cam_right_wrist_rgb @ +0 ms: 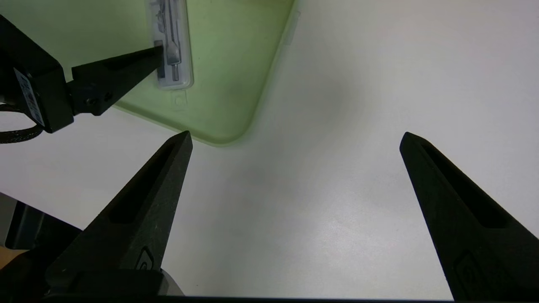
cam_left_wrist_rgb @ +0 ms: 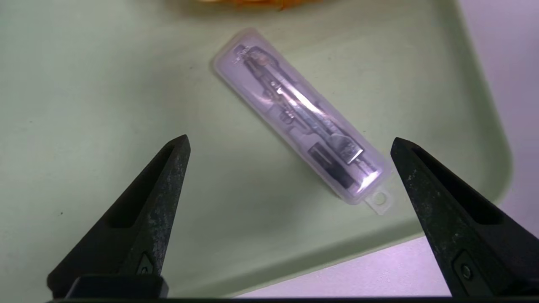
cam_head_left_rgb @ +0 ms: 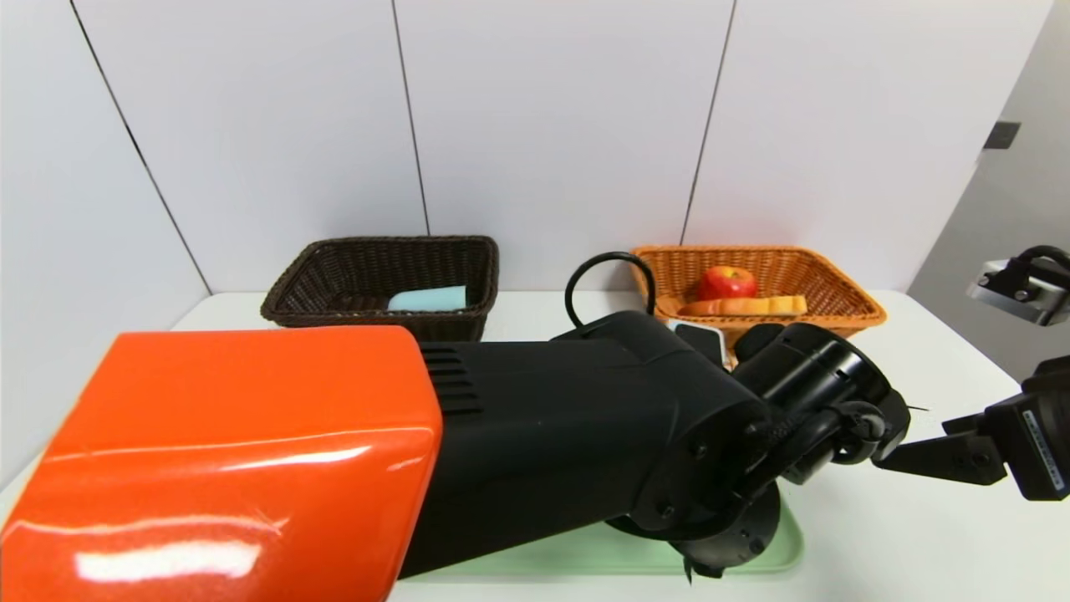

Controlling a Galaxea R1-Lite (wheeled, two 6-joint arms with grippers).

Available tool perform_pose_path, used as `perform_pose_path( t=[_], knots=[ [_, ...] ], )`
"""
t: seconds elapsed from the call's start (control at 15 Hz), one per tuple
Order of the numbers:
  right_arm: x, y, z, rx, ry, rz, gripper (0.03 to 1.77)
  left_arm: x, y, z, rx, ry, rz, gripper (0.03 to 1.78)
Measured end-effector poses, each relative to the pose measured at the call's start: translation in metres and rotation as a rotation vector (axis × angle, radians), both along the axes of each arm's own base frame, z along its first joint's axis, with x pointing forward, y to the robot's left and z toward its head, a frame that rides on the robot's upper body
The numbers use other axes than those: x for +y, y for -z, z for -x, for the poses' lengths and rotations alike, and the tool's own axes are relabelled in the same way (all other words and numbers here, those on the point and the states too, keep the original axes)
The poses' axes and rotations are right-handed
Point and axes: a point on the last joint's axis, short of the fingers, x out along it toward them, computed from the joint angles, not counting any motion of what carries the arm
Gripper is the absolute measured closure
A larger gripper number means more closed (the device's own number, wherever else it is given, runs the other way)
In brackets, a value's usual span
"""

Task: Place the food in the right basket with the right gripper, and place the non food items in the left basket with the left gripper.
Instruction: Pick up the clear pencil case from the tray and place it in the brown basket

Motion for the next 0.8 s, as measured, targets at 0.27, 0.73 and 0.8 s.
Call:
perform_pose_path(
  t=[0.27,0.73,0.8],
  knots=[
    [0.000,0.003,0.001,0.009,-0.001,0.001,0.11,-0.007,0.003,-0.001,-0.022,0.024,0.012,0.12],
    [0.000,0.006,0.002,0.023,-0.003,0.000,0.10,-0.010,0.025,-0.012,-0.004,0.002,-0.029,0.12],
    [0.000,0.007,0.003,0.027,-0.005,0.000,0.10,-0.011,0.026,-0.014,-0.005,0.000,-0.027,0.12]
  ],
)
